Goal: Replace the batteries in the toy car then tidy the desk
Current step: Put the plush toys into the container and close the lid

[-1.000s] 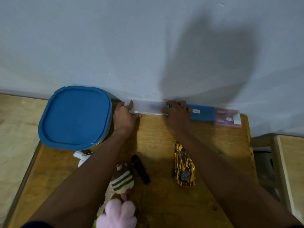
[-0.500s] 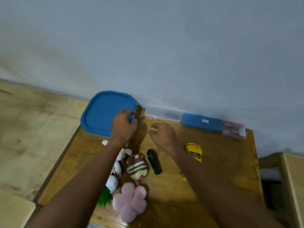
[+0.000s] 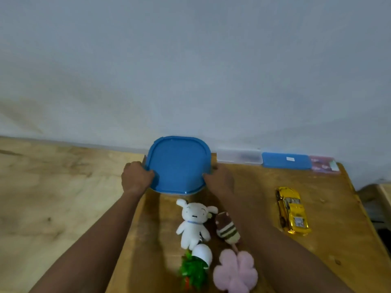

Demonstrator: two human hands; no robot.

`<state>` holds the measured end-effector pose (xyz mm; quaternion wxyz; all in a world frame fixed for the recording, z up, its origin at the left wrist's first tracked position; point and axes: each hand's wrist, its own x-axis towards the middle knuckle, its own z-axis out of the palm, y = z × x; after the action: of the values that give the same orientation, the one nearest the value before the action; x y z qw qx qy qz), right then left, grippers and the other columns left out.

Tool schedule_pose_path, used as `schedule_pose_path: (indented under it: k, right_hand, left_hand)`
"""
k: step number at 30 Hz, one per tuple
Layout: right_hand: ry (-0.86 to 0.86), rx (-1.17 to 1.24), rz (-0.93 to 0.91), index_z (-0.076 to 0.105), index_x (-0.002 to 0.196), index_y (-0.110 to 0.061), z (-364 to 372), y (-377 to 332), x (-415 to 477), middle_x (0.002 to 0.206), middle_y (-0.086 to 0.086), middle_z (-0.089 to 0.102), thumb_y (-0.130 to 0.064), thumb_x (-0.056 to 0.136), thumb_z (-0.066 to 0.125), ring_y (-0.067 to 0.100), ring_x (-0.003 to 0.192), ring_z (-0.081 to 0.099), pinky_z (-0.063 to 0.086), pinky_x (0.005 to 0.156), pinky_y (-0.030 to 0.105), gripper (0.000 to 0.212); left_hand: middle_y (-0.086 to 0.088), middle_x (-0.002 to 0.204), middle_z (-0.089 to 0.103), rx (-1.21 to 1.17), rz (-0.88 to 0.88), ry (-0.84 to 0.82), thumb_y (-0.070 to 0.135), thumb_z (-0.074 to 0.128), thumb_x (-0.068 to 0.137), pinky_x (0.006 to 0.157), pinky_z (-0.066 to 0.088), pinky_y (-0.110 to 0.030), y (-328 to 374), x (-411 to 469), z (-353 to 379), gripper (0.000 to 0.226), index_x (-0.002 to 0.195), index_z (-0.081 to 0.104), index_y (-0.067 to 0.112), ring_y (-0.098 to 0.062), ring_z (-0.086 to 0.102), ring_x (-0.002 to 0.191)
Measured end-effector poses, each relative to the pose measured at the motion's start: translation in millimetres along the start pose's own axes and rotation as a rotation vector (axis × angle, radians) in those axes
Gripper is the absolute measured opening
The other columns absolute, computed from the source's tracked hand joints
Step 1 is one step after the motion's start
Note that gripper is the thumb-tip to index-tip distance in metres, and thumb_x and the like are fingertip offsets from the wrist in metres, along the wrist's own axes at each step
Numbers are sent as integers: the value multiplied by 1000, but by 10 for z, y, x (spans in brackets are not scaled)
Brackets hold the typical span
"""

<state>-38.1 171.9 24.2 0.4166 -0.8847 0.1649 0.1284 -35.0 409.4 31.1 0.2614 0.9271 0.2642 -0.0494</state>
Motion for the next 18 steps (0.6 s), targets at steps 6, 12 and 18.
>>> schedule_pose_path:
  k: [6, 12, 18]
  right_hand:
    - [76, -4, 78, 67, 96, -14, 129, -116, 15, 82, 0, 68, -15, 82, 65, 10, 66, 61, 50, 49, 24, 14]
    - [152, -26, 104, 76, 96, -15, 153, -161, 36, 80, -1, 71, -20, 77, 71, 13, 70, 65, 48, 51, 22, 20]
    - [168, 72, 164, 73, 116, -23, 177, -153, 52, 100, 0, 75, -21, 79, 71, 15, 83, 68, 57, 70, 28, 37]
  left_hand:
    - [-10, 67, 63, -101, -20, -86, 16, 73, 70, 46, 38, -27, -67, 236, -108, 19, 71, 65, -1, -29, 64, 66]
    - [-7, 70, 60, -138, -82, -146, 21, 83, 69, 43, 35, -26, -24, 373, -181, 30, 70, 58, 4, -22, 60, 63]
    - [-11, 80, 67, -242, -160, -225, 36, 85, 71, 47, 42, -28, -126, 512, -146, 44, 83, 63, 1, -24, 64, 68]
